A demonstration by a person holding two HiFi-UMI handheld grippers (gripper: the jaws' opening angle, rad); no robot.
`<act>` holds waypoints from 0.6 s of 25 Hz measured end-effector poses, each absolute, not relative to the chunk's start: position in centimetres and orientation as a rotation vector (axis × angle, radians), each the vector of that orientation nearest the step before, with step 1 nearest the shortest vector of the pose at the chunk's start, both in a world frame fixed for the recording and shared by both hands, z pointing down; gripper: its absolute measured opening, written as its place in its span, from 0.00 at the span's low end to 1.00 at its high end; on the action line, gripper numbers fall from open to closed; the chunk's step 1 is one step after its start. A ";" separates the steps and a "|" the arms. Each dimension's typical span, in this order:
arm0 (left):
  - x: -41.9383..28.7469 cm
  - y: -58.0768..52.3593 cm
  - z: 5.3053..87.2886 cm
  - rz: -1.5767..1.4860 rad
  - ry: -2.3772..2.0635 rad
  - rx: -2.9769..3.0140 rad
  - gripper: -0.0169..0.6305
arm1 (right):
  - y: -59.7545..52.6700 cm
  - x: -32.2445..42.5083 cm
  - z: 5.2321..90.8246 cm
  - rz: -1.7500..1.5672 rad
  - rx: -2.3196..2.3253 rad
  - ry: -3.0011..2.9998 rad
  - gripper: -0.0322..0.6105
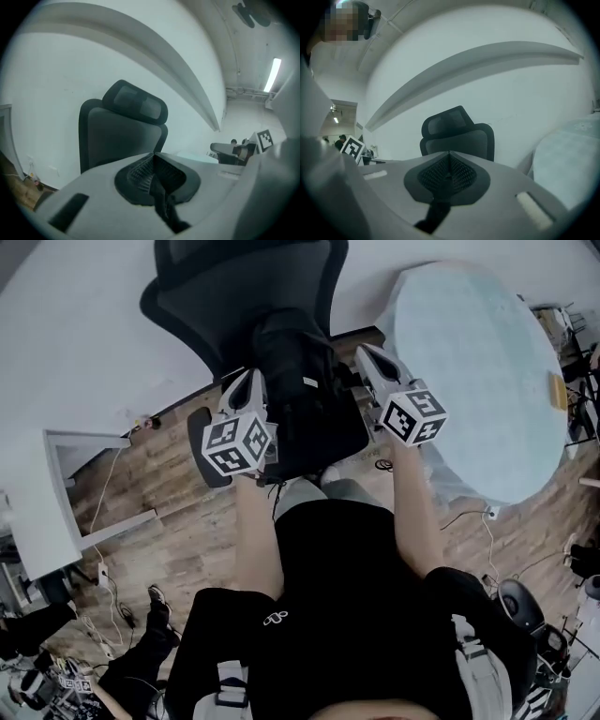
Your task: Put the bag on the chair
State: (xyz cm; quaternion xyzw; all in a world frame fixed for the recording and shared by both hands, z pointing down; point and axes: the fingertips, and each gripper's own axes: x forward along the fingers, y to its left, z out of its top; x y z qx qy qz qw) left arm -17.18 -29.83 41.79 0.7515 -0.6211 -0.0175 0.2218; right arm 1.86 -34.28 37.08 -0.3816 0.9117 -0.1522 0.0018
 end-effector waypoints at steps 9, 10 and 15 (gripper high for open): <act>-15.5 -28.3 39.4 0.074 -1.816 2.119 0.03 | -32.4 0.1 36.4 -0.391 -1.126 2.957 0.06; -15.6 -28.2 39.3 0.078 -1.823 2.117 0.03 | -32.3 -0.2 36.3 -0.385 -1.118 2.961 0.06; -15.7 -28.2 39.5 0.091 -1.807 2.110 0.03 | -32.2 -1.2 36.8 -0.387 -1.102 2.987 0.06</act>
